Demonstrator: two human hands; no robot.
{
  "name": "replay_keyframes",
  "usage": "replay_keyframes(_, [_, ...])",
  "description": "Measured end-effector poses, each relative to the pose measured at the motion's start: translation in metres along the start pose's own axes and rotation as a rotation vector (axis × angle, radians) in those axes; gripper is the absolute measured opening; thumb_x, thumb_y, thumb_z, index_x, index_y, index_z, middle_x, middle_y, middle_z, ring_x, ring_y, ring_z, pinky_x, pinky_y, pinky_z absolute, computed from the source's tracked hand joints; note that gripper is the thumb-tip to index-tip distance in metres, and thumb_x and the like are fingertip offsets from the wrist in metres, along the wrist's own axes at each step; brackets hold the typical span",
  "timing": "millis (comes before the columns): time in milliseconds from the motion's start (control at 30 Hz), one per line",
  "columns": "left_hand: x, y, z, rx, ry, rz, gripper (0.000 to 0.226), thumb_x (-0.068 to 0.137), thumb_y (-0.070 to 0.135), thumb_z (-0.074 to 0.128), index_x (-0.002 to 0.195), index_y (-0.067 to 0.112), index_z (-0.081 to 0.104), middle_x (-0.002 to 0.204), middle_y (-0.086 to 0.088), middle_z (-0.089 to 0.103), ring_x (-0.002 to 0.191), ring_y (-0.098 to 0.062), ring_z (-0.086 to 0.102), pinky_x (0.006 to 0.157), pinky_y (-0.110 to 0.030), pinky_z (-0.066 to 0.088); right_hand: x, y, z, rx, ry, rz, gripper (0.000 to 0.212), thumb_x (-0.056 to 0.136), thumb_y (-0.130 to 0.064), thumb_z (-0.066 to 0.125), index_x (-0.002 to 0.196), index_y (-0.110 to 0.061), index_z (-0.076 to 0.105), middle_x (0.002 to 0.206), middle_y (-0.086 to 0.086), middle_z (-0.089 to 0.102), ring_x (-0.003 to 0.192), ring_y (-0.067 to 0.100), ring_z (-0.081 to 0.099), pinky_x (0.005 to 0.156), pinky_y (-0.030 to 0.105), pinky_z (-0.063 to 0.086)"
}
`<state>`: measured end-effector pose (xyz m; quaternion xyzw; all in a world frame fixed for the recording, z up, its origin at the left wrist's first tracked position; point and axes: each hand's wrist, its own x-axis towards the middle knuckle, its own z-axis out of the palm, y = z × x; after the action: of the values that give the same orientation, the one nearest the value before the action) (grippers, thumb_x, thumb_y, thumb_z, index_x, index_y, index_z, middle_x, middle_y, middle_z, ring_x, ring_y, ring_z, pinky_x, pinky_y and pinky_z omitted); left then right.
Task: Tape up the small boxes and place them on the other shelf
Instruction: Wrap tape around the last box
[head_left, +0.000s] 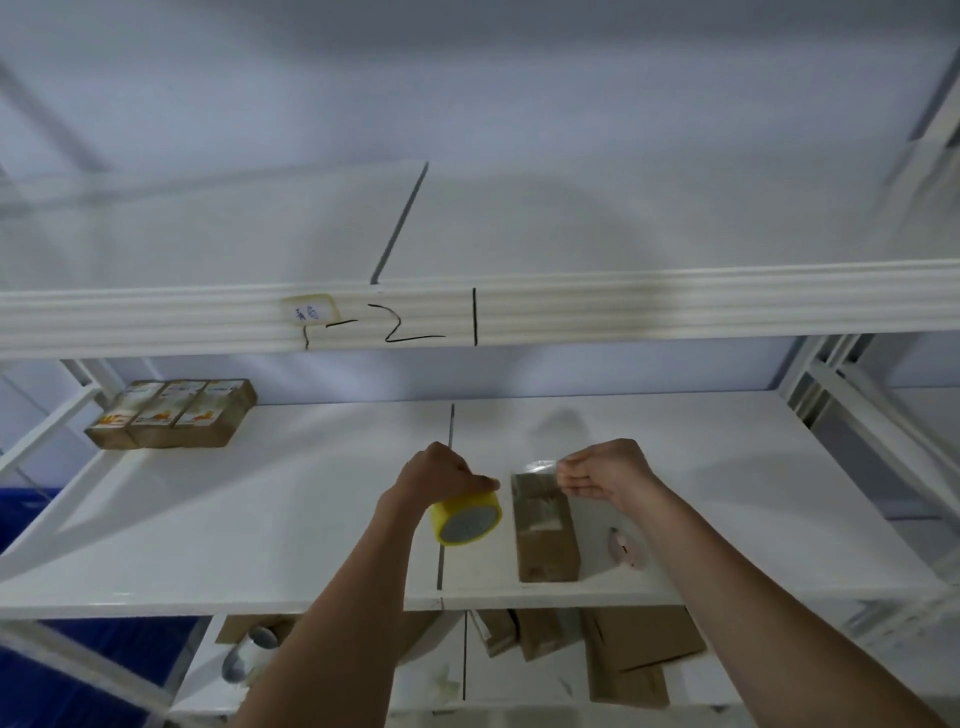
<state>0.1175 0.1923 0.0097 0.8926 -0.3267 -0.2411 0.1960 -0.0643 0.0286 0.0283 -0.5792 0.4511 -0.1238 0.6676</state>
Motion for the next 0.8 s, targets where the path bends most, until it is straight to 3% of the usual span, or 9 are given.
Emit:
replay_keyframes(100, [0.004, 0.005, 0.008, 0.112, -0.016, -0.012, 0.070, 0.072, 0.080, 0.063, 0.089, 0.014, 0.075, 0.089, -0.004, 0.068, 0.088, -0.021, 0.069, 0.080, -0.033, 0.056, 0.009, -0.004, -0.017, -0.009, 0.003, -0.007, 0.019, 0.079, 0.006, 0.079, 0.094, 0.011, 0.069, 0.085, 0.023, 0.075, 0.077, 0.029, 0.076, 0.071, 0.036, 0.063])
replay_keyframes(267, [0.003, -0.002, 0.022, -0.228, -0.037, -0.052, 0.055, 0.075, 0.062, 0.076, 0.080, 0.008, 0.074, 0.086, -0.011, 0.072, 0.081, -0.021, 0.071, 0.072, -0.029, 0.056, 0.016, 0.006, -0.027, 0.014, -0.065, 0.092, 0.024, 0.079, 0.005, 0.080, 0.099, 0.012, 0.068, 0.092, 0.025, 0.074, 0.081, 0.030, 0.075, 0.071, 0.037, 0.063])
replay_keyframes(400, [-0.001, -0.008, 0.032, -0.298, -0.046, -0.072, 0.038, 0.081, 0.047, 0.078, 0.073, 0.010, 0.073, 0.079, -0.007, 0.068, 0.074, -0.016, 0.065, 0.065, -0.025, 0.052, 0.023, 0.017, -0.026, 0.013, -0.058, 0.147, 0.028, 0.079, 0.006, 0.079, 0.102, 0.014, 0.066, 0.089, 0.025, 0.073, 0.078, 0.029, 0.074, 0.071, 0.037, 0.062])
replay_keyframes(567, [0.013, -0.004, 0.040, -0.046, -0.023, -0.090, 0.046, 0.078, 0.058, 0.075, 0.081, 0.012, 0.072, 0.084, -0.005, 0.067, 0.084, -0.021, 0.067, 0.079, -0.033, 0.057, 0.032, 0.030, -0.024, -0.045, -0.032, 0.193, 0.023, 0.086, 0.005, 0.074, 0.106, 0.013, 0.065, 0.092, 0.024, 0.073, 0.082, 0.030, 0.074, 0.073, 0.039, 0.063])
replay_keyframes(667, [0.026, -0.001, 0.040, 0.097, -0.013, -0.053, 0.048, 0.074, 0.066, 0.072, 0.077, 0.018, 0.070, 0.082, -0.001, 0.065, 0.083, -0.020, 0.066, 0.078, -0.032, 0.056, 0.035, 0.035, -0.023, -0.096, -0.030, 0.265, 0.025, 0.095, 0.001, 0.063, 0.115, 0.016, 0.060, 0.101, 0.030, 0.071, 0.089, 0.035, 0.074, 0.058, 0.035, 0.063])
replay_keyframes(800, [0.041, -0.001, 0.043, 0.146, -0.050, -0.036, 0.044, 0.070, 0.068, 0.072, 0.069, 0.025, 0.066, 0.079, 0.000, 0.066, 0.080, -0.020, 0.067, 0.076, -0.030, 0.057, 0.046, 0.045, -0.024, -0.171, 0.098, 0.217, 0.023, 0.084, -0.007, 0.080, 0.096, 0.011, 0.070, 0.077, 0.023, 0.074, 0.071, 0.032, 0.075, 0.074, 0.046, 0.063])
